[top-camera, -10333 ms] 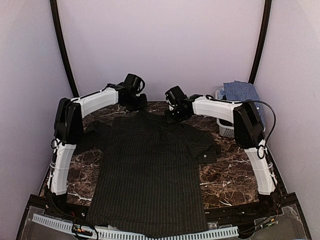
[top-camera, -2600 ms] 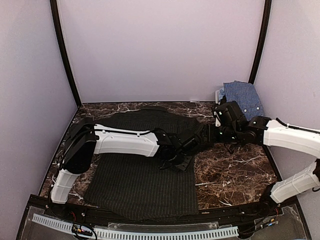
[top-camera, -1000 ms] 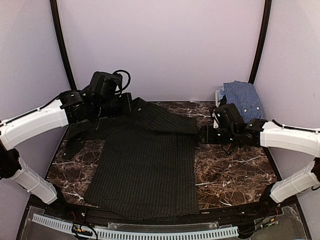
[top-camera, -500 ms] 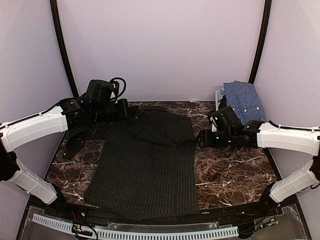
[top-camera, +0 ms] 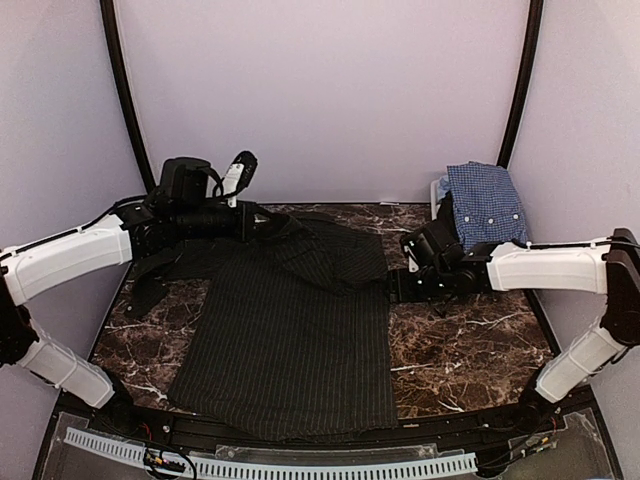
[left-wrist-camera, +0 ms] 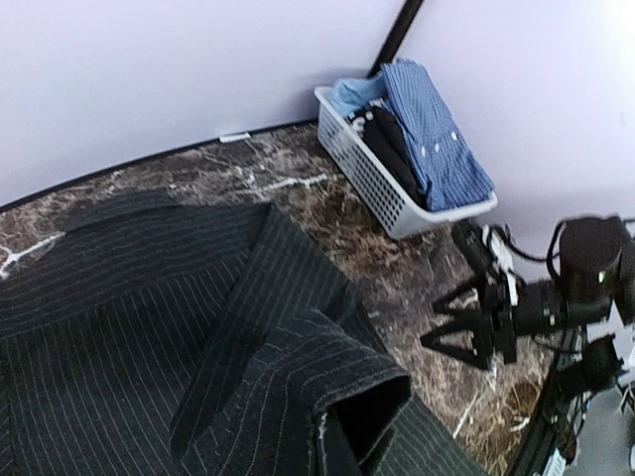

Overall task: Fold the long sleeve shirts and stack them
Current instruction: Move the flattened shirt to the center of the board.

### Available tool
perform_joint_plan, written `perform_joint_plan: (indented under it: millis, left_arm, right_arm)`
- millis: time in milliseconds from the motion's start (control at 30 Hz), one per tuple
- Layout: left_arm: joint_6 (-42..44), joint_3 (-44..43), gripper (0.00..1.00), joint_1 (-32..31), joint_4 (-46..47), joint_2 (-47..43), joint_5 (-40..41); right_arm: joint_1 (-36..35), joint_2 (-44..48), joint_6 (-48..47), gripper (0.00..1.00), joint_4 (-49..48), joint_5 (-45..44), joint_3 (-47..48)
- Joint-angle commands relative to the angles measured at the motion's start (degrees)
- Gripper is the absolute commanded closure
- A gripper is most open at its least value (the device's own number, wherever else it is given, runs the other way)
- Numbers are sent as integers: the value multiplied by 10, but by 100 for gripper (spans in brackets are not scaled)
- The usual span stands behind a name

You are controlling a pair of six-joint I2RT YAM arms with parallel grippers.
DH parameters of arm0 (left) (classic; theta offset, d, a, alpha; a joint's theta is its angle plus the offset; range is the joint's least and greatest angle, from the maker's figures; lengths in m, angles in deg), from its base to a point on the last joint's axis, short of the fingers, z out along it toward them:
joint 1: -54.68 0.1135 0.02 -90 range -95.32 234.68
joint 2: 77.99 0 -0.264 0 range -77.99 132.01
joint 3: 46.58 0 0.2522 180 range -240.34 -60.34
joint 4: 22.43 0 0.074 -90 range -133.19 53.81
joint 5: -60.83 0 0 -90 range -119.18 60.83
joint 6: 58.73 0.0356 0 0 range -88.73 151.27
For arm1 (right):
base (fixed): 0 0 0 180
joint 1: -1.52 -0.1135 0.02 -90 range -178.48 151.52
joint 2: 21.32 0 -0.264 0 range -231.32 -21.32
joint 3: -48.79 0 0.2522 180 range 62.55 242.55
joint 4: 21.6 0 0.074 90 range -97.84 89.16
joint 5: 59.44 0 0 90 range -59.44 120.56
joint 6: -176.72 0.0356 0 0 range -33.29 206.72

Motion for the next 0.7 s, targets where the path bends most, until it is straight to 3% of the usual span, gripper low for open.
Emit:
perform_joint_plan:
  millis: [0,167,333,667]
  left_arm:
    - [60,56,100,-1,-35,-30,-96]
    - [48,116,100,-1,-84,-66,-73]
    - [37,139,100,-1,-132,-95,46]
    - [31,130,100,-1,-122,-96,102]
  right_arm:
    - [12,-22,-21,31,-13,-11,43]
    - [51,-61,-28,31,-33,20,64]
    - [96,-132,-32,33,-70,87,103]
    - [129,-262,-31,49,-90,129,192]
